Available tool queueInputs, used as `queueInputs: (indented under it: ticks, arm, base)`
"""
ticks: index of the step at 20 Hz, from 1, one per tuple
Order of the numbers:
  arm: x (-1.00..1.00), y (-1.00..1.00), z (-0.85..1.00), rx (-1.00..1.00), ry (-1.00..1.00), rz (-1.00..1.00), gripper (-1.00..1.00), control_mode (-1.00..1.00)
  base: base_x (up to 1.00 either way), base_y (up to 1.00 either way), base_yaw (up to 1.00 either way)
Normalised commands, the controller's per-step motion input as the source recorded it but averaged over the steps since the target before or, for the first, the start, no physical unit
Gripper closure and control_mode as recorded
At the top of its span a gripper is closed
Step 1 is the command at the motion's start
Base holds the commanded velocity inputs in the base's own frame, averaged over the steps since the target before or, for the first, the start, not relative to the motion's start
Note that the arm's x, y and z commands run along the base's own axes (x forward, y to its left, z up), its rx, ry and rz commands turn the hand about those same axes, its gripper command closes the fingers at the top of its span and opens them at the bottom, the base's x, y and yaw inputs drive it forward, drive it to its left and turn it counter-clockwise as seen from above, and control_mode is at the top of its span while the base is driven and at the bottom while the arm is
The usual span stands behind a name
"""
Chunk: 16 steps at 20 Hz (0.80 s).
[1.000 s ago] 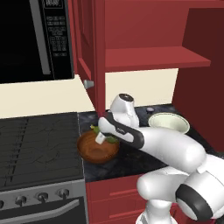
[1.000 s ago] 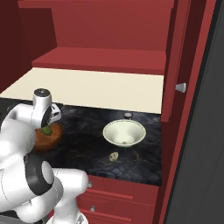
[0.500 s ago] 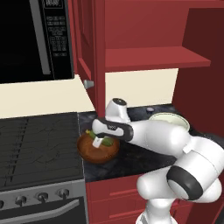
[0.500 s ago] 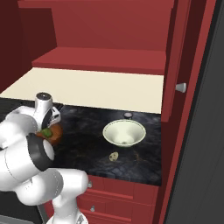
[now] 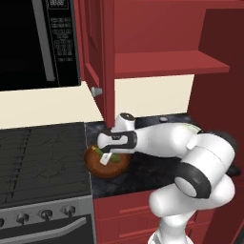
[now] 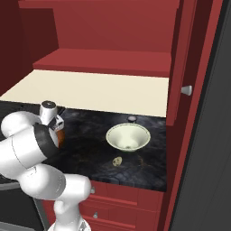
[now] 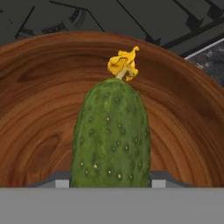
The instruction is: Pick both bowls and place them on the counter. Then place the egg in one bowl and place the cucumber in the other bowl.
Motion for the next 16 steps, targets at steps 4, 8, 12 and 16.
queueInputs:
  ticks: [4, 8, 12, 16]
  arm:
    - [0.0, 0.06, -0.26, 0.0, 0.03, 0.0, 1.0, -1.0]
    - [0.0, 0.08, -0.29, 0.0, 0.06, 0.0, 1.0, -1.0]
    - [-0.02, 0.03, -0.17, 0.0, 0.02, 0.0, -1.0, -1.0]
    - [-0.14, 0.0, 0.0, 0.0, 0.0, 0.0, -1.0, -1.0]
  base:
    - [0.0, 0.0, 0.0]
    - [0.0, 0.0, 0.0]
    - [0.0, 0.0, 0.0]
    - [0.0, 0.0, 0.0]
